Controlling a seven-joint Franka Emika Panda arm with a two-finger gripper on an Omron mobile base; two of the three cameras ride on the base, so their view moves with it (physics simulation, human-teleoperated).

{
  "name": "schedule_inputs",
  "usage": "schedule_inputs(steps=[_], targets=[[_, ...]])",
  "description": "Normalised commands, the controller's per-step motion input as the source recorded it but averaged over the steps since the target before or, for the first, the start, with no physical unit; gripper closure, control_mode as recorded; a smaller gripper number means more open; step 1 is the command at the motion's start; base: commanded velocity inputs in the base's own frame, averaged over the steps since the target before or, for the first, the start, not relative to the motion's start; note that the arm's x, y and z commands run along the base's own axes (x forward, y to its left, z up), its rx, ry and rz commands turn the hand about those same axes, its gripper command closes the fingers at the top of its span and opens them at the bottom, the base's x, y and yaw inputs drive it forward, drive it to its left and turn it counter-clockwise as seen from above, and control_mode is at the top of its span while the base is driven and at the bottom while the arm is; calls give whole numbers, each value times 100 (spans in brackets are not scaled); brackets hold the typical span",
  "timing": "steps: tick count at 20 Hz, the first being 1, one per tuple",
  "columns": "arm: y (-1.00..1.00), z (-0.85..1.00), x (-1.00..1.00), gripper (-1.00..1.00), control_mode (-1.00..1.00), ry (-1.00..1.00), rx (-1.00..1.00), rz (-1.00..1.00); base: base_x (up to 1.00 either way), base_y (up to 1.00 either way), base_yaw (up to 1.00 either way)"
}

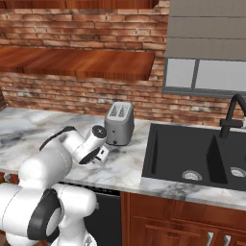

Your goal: The ice cube tray has been filled with water. Take the tray and place it in the freezer to make ice. Close the freezer door after placing the tray.

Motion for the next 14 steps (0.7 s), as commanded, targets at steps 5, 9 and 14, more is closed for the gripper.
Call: schedule_inputs(steps=[5,9,14], targets=[[5,-30,12,-100,-100,0,0,0,0,0,0],[10,-24,11,-100,-100,0,0,0,0,0,0],[14,-16,15,-100,-100,0,0,0,0,0,0]])
